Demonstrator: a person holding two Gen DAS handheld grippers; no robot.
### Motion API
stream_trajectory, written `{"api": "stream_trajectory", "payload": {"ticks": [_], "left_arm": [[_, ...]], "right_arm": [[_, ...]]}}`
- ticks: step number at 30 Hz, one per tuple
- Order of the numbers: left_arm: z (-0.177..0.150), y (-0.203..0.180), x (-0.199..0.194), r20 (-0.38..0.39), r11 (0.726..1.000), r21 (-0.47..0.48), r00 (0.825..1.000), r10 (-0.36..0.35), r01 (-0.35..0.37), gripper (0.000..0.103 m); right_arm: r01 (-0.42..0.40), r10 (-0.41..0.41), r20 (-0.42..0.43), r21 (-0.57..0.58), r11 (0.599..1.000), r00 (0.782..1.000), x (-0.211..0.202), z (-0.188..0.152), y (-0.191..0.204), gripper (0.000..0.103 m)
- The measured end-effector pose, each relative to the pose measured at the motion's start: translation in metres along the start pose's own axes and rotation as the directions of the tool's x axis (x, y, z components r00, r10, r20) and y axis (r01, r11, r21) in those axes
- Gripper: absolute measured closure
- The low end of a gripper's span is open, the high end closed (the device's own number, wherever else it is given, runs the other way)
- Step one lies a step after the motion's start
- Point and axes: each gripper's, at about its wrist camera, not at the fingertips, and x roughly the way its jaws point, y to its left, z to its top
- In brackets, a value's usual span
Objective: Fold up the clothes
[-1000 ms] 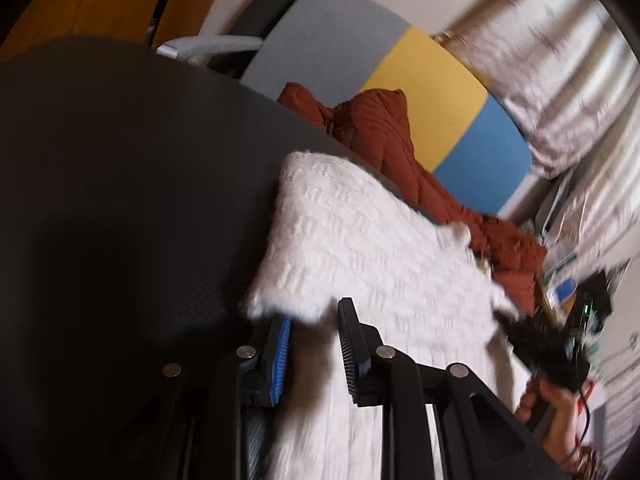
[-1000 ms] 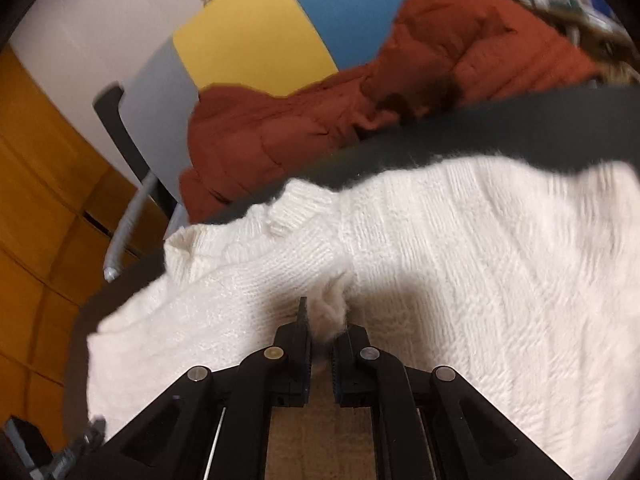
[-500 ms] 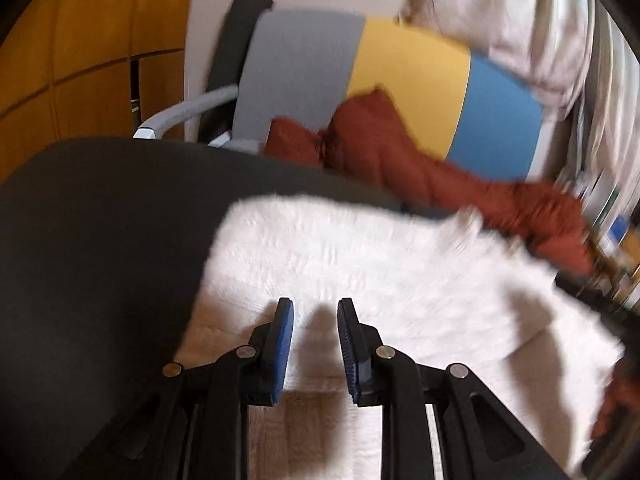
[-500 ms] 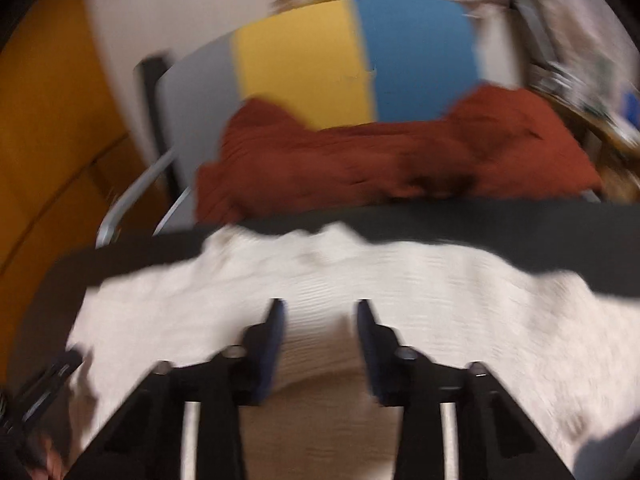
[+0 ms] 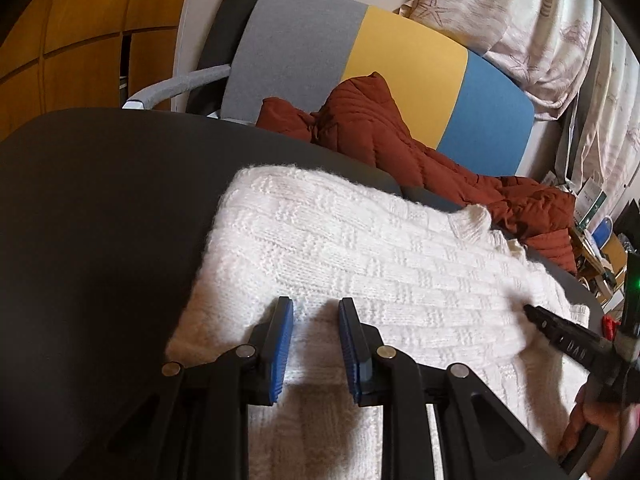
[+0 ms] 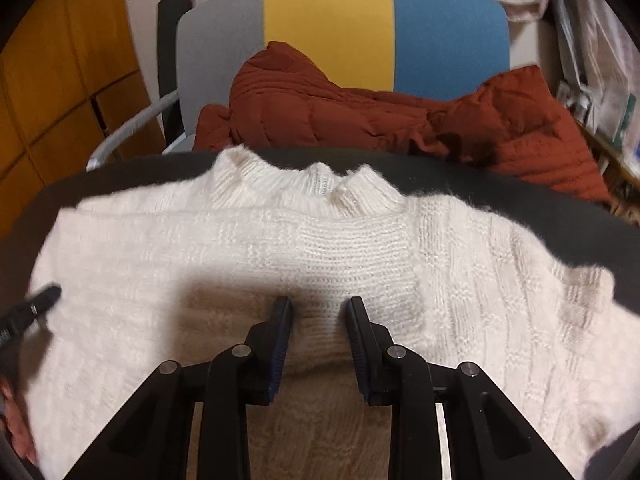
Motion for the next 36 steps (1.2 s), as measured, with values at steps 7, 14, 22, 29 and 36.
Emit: {"api": "stream_trajectory", "payload": {"ticks": [7,14,22,29,36], "left_arm": [[0.0,0.01,-0.005,0.003,0.999,-0.028,1.0,-0.024,0.024,0.08],[-0.001,0.007,-0.005,0.006,0.999,-0.032,1.0,-0.024,0.024,0.08],[-0.002,0.004,-0.004,0.01,1.0,-0.025,1.0,-0.009,0.01,0.08],[-0.002,0.005,-0.004,0.011,0.999,-0.029,1.0,-0.014,0.014,0.08],[-0.002,0.006,-0.004,0.013,0.999,-0.037,1.0,-0.021,0.022,0.08]], "right_arm": [[-0.063,0.027,0.165,0.218,0.974,0.986,-0.074,-0.018,-0.074,0.041],[0.362,-0.457,0.125,0.444,0.819,0.881,-0.169,-0.069,-0.238,0.034],[0.463,-0.578,-0.004,0.603,0.65,0.816,-0.202,-0.087,-0.346,0.047],[0.558,-0.683,-0.044,0.616,0.556,0.729,-0.2,-0.073,-0.361,0.046],[0.556,-0.668,-0.086,0.638,0.533,0.74,-0.191,-0.064,-0.382,0.089]]}}
